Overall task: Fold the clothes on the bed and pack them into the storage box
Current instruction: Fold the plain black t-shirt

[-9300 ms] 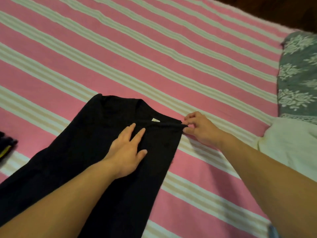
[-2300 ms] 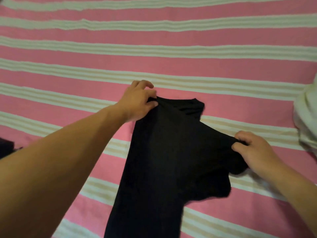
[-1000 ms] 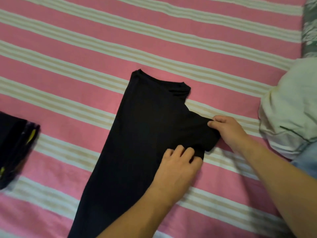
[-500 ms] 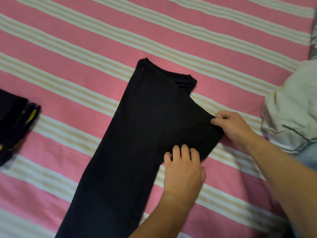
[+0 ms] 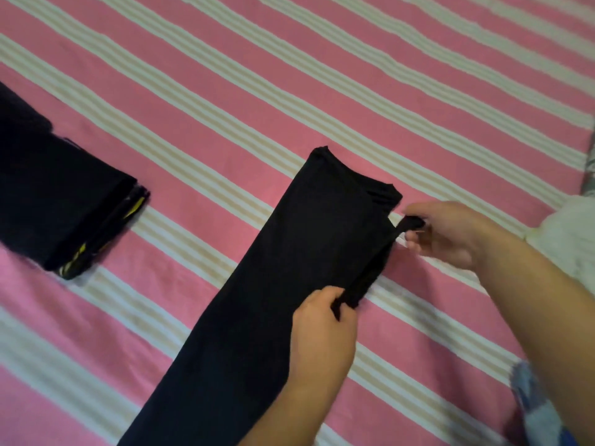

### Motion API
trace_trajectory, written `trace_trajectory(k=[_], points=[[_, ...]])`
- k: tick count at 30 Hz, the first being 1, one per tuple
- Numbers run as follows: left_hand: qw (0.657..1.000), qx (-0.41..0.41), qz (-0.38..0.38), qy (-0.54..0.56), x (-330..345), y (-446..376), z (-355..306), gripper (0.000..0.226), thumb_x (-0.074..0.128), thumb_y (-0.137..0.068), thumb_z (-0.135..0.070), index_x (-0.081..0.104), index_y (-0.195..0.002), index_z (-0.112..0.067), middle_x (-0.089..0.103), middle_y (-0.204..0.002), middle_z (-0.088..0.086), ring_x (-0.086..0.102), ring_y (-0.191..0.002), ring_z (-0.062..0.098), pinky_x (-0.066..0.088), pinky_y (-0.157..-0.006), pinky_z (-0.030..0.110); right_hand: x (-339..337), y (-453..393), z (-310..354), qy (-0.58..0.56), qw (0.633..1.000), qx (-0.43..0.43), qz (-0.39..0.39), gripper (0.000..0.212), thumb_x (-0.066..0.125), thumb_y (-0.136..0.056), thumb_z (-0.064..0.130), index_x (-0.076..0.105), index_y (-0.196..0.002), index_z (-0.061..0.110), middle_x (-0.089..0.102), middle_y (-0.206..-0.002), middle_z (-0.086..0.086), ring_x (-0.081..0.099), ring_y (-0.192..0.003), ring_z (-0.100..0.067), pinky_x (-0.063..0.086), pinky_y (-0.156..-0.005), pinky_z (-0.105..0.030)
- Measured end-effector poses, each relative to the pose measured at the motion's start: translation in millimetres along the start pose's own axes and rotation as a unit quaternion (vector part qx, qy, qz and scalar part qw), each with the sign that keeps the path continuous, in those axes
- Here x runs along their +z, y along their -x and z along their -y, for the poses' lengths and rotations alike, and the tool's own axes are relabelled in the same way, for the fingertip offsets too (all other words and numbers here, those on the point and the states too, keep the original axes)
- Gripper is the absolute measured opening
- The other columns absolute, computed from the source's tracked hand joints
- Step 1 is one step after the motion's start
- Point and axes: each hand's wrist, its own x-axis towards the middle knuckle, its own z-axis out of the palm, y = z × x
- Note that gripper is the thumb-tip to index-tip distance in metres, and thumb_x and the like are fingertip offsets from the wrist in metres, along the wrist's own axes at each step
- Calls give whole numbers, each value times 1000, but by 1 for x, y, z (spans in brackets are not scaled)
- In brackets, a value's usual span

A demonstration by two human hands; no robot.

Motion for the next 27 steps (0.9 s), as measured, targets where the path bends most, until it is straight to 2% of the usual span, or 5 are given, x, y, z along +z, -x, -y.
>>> trace_trajectory(k=[7,11,20,24,27], points=[[961,-205,-55,179,-61,-32,33,25,59,-95,-6,69,-93,-28,72,-80,-8,72,-81,15,62,-79,33,103,-27,38,95,988,-121,-23,22,57,-100,31,62,-93,10,65,-84,-6,62,-66,-16,57,-61,-30],[947,-273,-10,170,-66,-47,54,17,62,-96,-25,70,-106,-14,77,-81,3,75,-85,20,61,-88,43,82,-59,9,457,838,-280,-100,25,52,-100,32,67,-117,21,66,-114,5,59,-101,-15,43,-85,-29],[987,-109,-28,-113,-71,-101,20,42,66,-95,-40,52,-127,-16,58,-107,-1,58,-89,16,50,-79,35,75,-84,4,594,725,-328,-116,39,63,-94,42,60,-129,24,59,-119,-2,51,-116,-28,44,-98,-44],[858,281,-37,-429,-67,-115,20,62,41,-103,-52,27,-157,-25,30,-160,6,28,-147,29,29,-119,41,49,-85,-9,359,829,-275,-329,51,55,-97,34,47,-143,14,42,-141,-14,37,-131,-36,36,-109,-47],[756,368,87,-534,-55,-133,27,66,14,-103,-64,-2,-161,-37,-12,-169,4,-21,-154,28,-5,-126,48,28,-95,-21,171,928,-130,-305,67,56,-93,44,38,-149,11,39,-147,-13,45,-131,-34,40,-108,-45]])
